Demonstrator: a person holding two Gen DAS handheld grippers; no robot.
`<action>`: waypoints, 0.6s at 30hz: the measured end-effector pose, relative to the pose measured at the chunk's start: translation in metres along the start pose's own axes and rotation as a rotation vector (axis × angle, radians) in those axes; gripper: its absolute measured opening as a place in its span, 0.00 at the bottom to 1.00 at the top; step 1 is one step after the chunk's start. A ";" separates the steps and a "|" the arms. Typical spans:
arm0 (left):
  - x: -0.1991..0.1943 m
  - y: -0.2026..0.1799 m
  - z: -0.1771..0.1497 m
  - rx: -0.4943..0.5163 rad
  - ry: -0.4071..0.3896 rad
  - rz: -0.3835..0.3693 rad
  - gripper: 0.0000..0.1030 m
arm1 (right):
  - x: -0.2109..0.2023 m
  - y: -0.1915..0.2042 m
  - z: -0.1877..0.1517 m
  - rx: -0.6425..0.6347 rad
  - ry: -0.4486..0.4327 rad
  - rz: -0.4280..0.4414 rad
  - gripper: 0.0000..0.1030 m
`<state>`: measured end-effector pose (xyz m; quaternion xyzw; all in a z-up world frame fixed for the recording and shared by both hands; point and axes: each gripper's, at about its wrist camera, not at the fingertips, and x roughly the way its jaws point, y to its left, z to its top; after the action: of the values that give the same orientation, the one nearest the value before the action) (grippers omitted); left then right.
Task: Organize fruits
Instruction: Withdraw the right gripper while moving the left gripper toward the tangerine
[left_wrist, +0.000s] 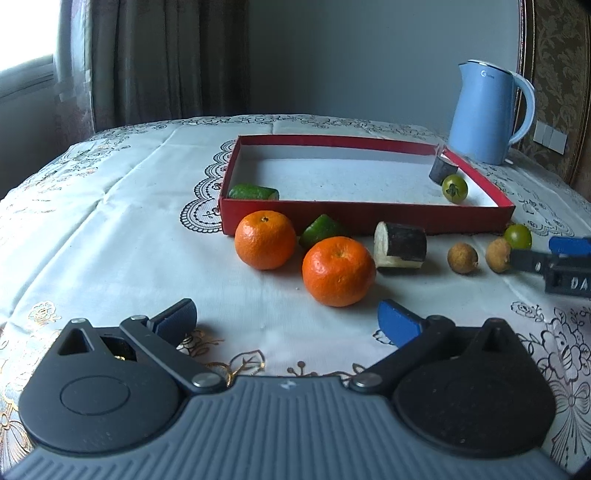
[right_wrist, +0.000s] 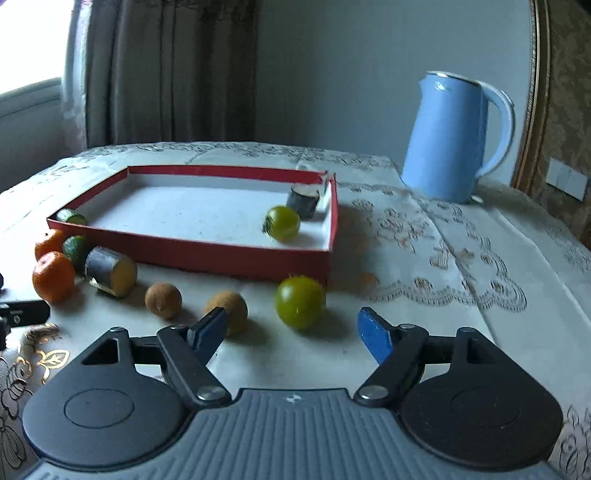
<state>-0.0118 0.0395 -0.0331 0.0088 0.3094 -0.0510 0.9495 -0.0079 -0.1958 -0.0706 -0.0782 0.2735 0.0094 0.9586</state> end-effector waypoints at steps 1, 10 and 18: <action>0.000 -0.001 0.002 -0.007 0.003 -0.009 1.00 | 0.002 -0.001 -0.001 0.006 0.000 0.008 0.78; 0.004 -0.023 0.014 0.035 -0.034 -0.027 0.99 | -0.001 -0.014 -0.006 0.081 -0.003 0.025 0.79; 0.012 -0.024 0.013 0.025 -0.024 -0.014 0.84 | -0.001 -0.024 -0.007 0.144 0.004 0.065 0.79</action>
<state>0.0035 0.0136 -0.0291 0.0179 0.2973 -0.0617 0.9526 -0.0106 -0.2206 -0.0727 -0.0001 0.2778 0.0206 0.9604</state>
